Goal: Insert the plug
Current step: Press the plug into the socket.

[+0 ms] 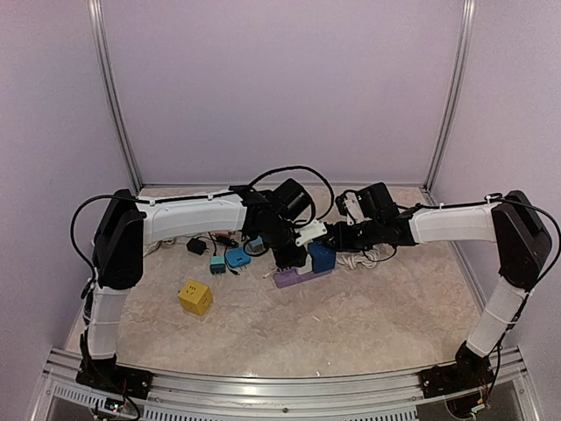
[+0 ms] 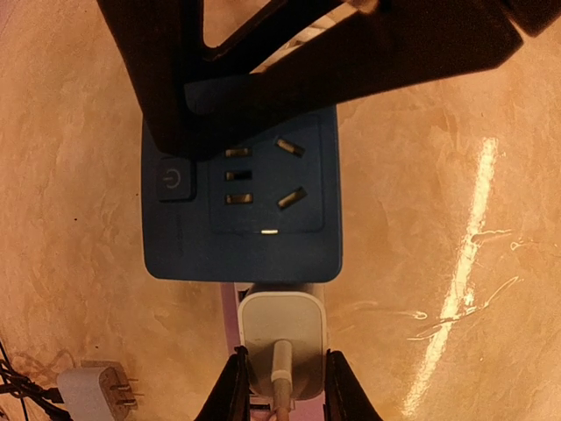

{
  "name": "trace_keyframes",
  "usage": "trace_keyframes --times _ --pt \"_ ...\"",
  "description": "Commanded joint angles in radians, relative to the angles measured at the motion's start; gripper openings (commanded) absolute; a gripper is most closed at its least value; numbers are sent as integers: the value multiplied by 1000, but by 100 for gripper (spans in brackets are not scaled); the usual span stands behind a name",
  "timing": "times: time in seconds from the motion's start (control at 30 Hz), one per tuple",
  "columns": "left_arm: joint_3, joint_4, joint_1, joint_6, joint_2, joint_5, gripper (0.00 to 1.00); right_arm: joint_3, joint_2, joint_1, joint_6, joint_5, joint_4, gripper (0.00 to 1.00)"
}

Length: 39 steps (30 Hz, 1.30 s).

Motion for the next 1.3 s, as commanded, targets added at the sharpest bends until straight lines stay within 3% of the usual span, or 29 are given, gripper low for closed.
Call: trace_keyframes --times 0.0,0.27,0.33,0.47,0.5,0.63,0.77,0.83,1.0,1.27 --pt "11 136 -10 -42 99 -35 0 -27 16 133 20 -195 -99 25" --pt "1 142 -24 -48 125 -17 0 -11 23 133 14 -161 -106 26" --pt "-30 161 -14 -55 70 -15 14 -7 19 134 6 -134 -120 27" --pt "-94 197 7 -45 -44 -35 57 -4 -3 133 -5 -65 -139 33" --pt "-105 196 8 -39 -68 -34 63 -2 -8 133 -7 -51 -143 34" --pt "-144 184 7 -20 -109 -34 75 7 -22 132 -13 -4 -150 38" --pt "-223 205 9 -17 -165 6 81 23 -18 130 -20 16 -166 41" --pt "-361 340 8 -13 -247 47 82 27 -14 128 -24 19 -167 41" --pt "-818 908 10 -34 -457 105 86 40 5 124 -34 20 -170 42" --pt "-1000 1173 -17 -129 -517 -32 86 32 22 121 -43 30 -170 41"
